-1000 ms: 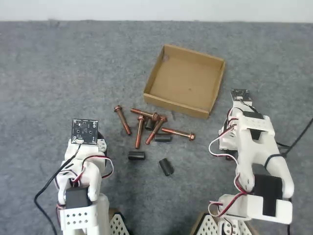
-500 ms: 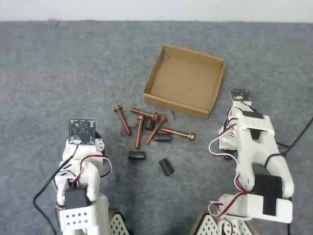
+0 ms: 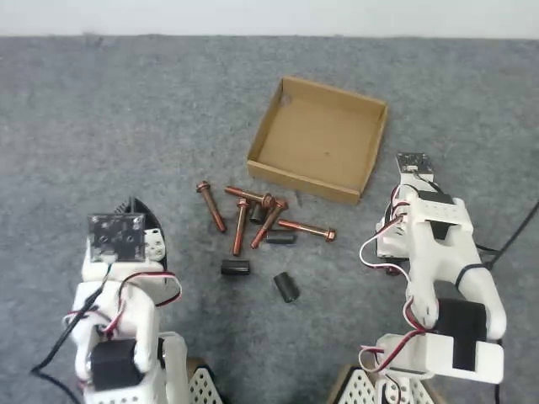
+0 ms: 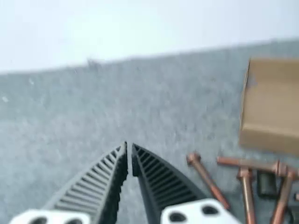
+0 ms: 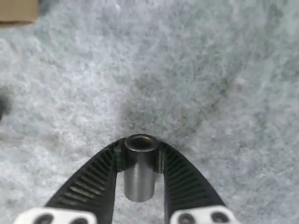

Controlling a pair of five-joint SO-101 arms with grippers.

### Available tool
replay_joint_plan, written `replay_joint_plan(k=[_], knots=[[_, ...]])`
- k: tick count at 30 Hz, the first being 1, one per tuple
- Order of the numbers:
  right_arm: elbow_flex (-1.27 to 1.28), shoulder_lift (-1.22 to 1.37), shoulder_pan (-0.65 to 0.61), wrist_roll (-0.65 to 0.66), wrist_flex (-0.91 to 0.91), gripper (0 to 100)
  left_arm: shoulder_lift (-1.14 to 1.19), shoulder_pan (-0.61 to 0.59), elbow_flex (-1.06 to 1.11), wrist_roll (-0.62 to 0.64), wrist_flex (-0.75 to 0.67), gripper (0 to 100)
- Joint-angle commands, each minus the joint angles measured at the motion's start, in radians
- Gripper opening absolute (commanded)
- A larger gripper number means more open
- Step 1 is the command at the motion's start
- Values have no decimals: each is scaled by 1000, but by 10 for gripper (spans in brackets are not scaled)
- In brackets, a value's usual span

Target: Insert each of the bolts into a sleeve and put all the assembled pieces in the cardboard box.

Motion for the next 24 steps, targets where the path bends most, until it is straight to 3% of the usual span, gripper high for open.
replay_joint_plan(k=[1,5,17,24], knots=[[-48,2,1,20,-18,6,143,-2,-205,-2,6,13],[-48,2,1,20,-18,6,422,32,-364,18,11,13],[-48,2,1,20,-18,6,1026,278,-493,359,-58,15],[-48,2,1,20,-24,6,1260,287,-498,552,-189,159]])
